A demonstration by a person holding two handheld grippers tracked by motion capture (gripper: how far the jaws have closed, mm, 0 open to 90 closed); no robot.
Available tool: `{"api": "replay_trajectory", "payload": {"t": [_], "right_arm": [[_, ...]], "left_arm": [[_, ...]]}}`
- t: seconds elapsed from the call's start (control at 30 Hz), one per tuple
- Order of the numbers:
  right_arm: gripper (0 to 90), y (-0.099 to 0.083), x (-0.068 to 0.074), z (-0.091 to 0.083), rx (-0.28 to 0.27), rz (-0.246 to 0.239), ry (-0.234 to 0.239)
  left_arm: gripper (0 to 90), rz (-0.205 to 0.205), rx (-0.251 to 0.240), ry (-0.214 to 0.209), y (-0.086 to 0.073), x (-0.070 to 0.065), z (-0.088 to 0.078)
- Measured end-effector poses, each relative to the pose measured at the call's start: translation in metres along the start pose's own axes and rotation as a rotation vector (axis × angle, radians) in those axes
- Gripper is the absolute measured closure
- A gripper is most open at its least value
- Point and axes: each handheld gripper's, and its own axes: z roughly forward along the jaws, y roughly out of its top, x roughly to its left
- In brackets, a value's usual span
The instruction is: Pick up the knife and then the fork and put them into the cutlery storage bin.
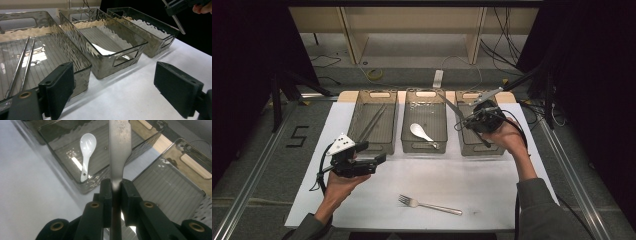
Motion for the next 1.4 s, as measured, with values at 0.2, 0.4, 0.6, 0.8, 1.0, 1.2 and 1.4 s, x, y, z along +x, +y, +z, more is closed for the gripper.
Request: {"api": "replay_trajectory", "payload": {"t": [0.2,0.4,0.6,0.8,1.0,1.2,1.4], "right_arm": [[81.0,0.003,-0.008,0.001,0.006,0.012,-0.014],[81.0,0.004,-0.019,0.001,0.013,0.036,-0.028],[81.0,0.001,-0.032,0.004,0.027,0.066,-0.050],[81.0,-0.001,-0.044,0.008,0.033,0.093,-0.075],[81.0,-0.001,-0.054,0.014,0.053,0.112,-0.090],[81.0,-0.004,-0.062,0.021,0.071,0.149,-0.097],[81.0,-0.008,-0.070,0.028,0.091,0.176,-0.106]], "left_arm": [[16.3,-0.001,-0.002,0.000,0.000,0.000,0.000],[16.3,-0.001,-0.005,-0.001,0.000,0.000,-0.001],[16.2,0.000,-0.006,-0.001,0.000,0.000,-0.001],[16.3,-0.004,-0.006,-0.004,0.000,0.000,0.000],[16.3,-0.004,-0.005,-0.003,0.000,0.000,0.000],[16.3,-0.003,-0.005,-0.003,0.000,0.000,-0.001],[16.3,-0.004,-0.004,-0.002,0.000,0.000,0.000]]}}
